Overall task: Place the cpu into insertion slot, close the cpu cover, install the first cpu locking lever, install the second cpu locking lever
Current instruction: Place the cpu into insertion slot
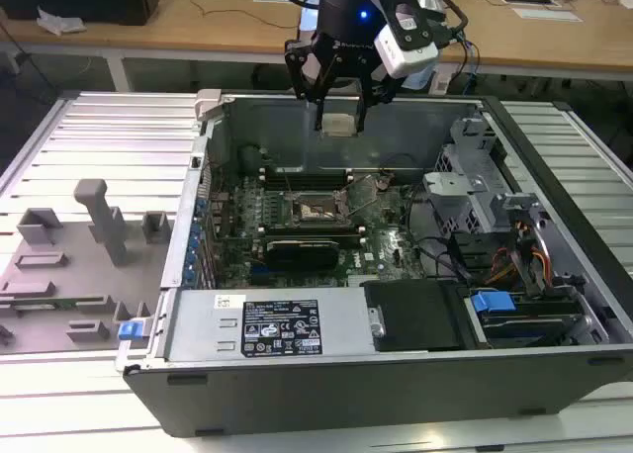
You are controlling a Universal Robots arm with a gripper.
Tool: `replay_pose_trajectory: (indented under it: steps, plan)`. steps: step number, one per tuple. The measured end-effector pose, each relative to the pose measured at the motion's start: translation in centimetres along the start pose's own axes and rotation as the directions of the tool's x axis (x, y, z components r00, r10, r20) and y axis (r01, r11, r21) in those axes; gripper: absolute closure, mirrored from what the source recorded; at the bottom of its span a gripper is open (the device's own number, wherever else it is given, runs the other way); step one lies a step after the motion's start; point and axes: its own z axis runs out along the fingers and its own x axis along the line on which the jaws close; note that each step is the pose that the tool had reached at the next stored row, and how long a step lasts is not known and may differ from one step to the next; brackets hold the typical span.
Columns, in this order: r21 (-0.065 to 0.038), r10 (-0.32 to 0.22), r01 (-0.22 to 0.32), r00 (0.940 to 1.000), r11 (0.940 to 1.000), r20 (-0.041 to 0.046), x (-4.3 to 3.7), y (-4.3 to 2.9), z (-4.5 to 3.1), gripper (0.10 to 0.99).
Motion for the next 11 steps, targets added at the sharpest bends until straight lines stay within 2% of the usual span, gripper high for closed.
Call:
replay_pose_trajectory:
  steps: [8,11]
  plan:
    - [0.0,0.0,0.0,1.0,1.0,0.0001,0.0,0.0,0.0,0.549]
    - [0.0,0.0,0.0,1.0,1.0,-0.0001,0.04,-0.03,0.33,0.549]
